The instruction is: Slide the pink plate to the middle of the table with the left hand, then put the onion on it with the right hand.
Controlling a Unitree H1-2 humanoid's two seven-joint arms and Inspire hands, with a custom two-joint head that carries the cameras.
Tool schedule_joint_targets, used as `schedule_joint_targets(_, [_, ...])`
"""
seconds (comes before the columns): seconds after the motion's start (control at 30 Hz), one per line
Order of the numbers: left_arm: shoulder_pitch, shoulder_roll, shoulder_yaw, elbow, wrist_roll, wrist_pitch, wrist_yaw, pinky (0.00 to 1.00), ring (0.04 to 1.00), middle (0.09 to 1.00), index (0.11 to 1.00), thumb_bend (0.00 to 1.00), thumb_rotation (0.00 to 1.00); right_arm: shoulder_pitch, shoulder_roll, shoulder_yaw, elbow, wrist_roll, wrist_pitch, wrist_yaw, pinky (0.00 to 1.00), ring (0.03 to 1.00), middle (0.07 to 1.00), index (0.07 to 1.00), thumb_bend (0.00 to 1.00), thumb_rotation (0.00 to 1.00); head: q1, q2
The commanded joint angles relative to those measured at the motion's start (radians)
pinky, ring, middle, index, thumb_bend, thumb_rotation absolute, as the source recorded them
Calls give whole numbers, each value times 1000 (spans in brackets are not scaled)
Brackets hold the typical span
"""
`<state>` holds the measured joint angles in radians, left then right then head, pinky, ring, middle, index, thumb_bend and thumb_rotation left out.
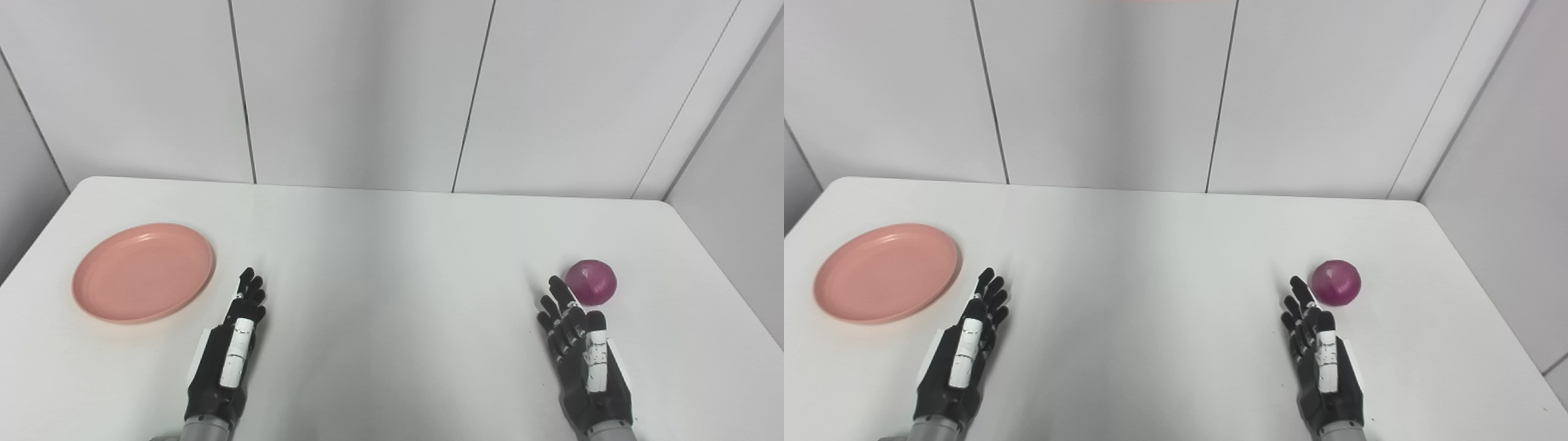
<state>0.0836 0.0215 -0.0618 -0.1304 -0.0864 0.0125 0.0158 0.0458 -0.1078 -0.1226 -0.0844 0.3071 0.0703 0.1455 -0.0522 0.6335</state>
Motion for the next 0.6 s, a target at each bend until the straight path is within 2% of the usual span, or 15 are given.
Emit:
schedule_joint_targets(0.0, [76, -38, 10, -21, 2, -28, 15, 1000, 1000, 1000, 1000, 719, 943, 43, -1, 5, 44, 11, 35, 11, 1000, 999, 1000, 944, 919, 929, 1, 0])
schedule_joint_targets(0.57, [80, -39, 9, -28, 3, -34, 23, 1000, 1000, 1000, 1000, 714, 945, 44, -4, 9, 35, 14, 44, 13, 1000, 992, 1000, 943, 930, 930, 3, 5])
